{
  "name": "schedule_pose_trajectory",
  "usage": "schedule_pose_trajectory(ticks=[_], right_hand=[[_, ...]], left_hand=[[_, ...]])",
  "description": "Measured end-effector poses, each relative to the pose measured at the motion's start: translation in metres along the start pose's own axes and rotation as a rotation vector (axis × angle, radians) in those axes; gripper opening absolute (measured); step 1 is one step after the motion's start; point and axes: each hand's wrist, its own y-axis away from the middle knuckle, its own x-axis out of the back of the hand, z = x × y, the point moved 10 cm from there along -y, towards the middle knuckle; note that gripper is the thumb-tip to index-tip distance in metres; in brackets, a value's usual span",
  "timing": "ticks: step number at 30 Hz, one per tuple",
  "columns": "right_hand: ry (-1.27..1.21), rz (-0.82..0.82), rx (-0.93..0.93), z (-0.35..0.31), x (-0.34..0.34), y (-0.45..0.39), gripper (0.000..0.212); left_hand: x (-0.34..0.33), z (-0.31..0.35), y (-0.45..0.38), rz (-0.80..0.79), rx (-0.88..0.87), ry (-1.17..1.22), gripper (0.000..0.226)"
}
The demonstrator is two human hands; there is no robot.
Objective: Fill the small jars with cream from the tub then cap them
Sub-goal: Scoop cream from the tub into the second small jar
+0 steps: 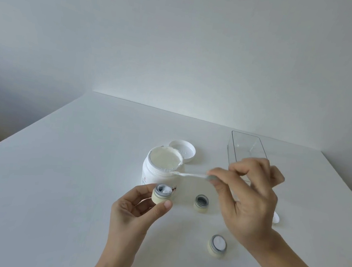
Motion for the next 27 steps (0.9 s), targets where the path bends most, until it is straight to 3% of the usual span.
schedule_pose_trajectory(ticks=[3,8,11,20,25,27], right_hand=[[-0.103,-0.082,-0.255,0.017,-0.019,-0.004,0.024],[-0.358,-0.370,-0.764,0.050,-0.067,0.030,0.026],[-0.396,-0.483,-0.949,0.059,-0.080,0.056,0.031],[-0.278,-0.595,-1.057,0.078,-0.077,0.071,0.036],[-0.367,-0.478,-1.081,0.093,-0.072,0.058,0.032],[-0.347,-0.426,-0.997,0.092,-0.070,0.040,0.031]], left_hand=[[0.000,0.000,0.000,0.001,0.000,0.005,0.030],[0.002,0.002,-0.001,0.012,-0.008,0.034,0.030],[0.003,0.001,-0.001,0.015,-0.007,0.048,0.032],[0.003,0.001,-0.001,0.018,-0.009,0.047,0.034],[0.002,0.001,-0.001,-0.001,-0.015,0.056,0.035],[0.001,0.001,-0.001,-0.006,-0.020,0.050,0.037]])
